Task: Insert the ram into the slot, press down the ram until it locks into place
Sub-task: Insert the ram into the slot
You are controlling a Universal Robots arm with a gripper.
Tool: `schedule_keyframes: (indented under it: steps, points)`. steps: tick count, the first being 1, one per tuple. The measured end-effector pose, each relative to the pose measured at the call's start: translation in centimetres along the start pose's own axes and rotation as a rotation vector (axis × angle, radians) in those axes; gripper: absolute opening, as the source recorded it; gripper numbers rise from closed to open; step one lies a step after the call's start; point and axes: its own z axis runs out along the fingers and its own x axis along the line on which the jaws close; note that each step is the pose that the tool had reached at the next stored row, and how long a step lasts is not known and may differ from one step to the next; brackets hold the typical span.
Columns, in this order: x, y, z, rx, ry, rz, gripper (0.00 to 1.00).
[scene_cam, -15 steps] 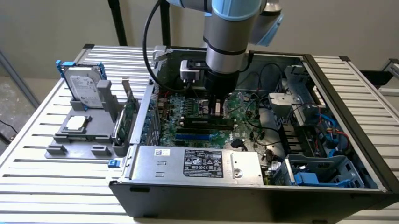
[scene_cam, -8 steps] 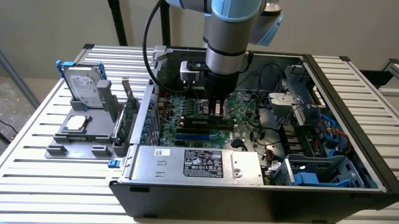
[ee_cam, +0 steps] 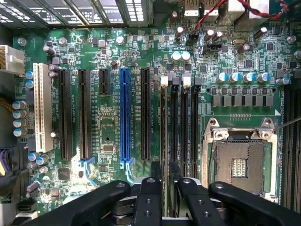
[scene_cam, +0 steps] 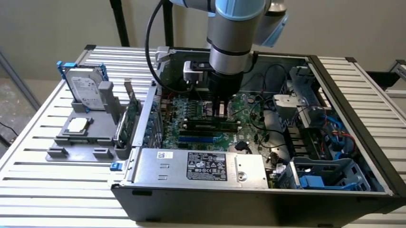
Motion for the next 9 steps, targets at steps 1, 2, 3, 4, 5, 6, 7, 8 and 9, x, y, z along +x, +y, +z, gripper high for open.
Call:
schedule_keyframes:
  steps: [1,2,3,4,5,6,7,8,9]
  points:
    - [0.0,0.01,-0.17,0.0000,0.0000,0.000,0.21]
    - [0.0,0.02,-0.40,0.0000,0.0001,0.000,0.21]
    - [0.0,0.02,-0.68,0.0000,0.0000,0.000,0.21]
    - [0.0,0.04,-0.97,0.0000,0.0000,0.000,0.21]
    - [0.0,0.05,-1.27,0.0000,0.0001,0.000,0.21]
    - [0.0,0.07,-1.56,0.0000,0.0000,0.000,0.21]
    - [0.0,0.08,-1.77,0.0001,0.0000,0.000,0.21]
    - [0.0,0.11,-1.93,0.0000,0.0000,0.000,0.21]
    - [0.0,0.13,-2.04,0.0000,0.0000,0.000,0.21]
